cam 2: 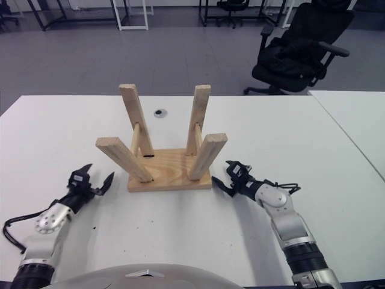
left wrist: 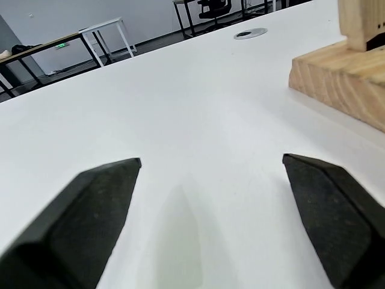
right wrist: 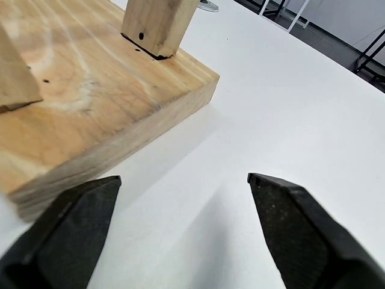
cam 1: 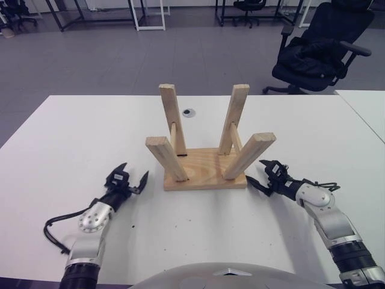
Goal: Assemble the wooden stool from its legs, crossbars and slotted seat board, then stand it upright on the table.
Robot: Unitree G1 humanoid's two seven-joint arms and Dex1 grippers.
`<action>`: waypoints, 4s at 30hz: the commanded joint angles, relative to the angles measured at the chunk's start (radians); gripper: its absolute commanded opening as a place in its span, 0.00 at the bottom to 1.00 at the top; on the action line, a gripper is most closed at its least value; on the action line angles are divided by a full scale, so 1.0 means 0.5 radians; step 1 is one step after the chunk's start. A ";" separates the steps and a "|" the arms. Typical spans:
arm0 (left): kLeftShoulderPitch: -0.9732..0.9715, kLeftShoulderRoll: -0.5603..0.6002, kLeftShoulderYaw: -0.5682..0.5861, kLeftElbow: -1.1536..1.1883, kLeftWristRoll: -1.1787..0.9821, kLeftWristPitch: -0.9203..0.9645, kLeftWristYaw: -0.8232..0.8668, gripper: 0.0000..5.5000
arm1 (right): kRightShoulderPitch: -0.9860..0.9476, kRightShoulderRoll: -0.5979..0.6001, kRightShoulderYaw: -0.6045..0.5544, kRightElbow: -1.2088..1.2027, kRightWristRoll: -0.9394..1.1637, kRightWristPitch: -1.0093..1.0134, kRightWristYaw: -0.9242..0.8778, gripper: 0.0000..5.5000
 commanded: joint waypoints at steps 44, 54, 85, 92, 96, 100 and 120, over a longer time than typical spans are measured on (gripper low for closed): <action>0.623 0.404 0.209 -1.969 -1.426 1.652 -0.162 0.79 | 0.203 -0.611 -0.620 -1.460 1.383 1.509 0.576 0.72; 0.683 1.119 0.470 -1.261 -0.799 1.218 -0.945 0.79 | 0.366 -0.976 -0.541 -1.013 0.781 0.899 0.925 0.72; -0.944 1.188 0.182 -1.092 -1.540 1.618 -1.466 0.33 | -1.060 -0.815 -0.418 -0.676 1.351 1.085 1.444 0.26; -1.696 1.453 0.232 -0.535 -2.606 2.799 -1.512 0.28 | -1.572 -1.194 -0.475 -0.523 2.106 1.979 1.924 0.25; -1.983 1.475 0.024 -0.079 -3.056 3.359 -1.280 0.24 | -2.059 -1.129 -0.284 -0.144 2.489 2.813 1.897 0.25; -2.126 1.485 -0.241 0.264 -3.307 3.579 -1.116 0.24 | -2.396 -1.189 0.324 0.245 2.895 2.959 1.943 0.25; -1.914 1.045 -0.600 0.965 -1.877 3.166 -1.810 0.32 | -1.970 -0.540 0.638 1.432 2.522 2.956 1.548 0.42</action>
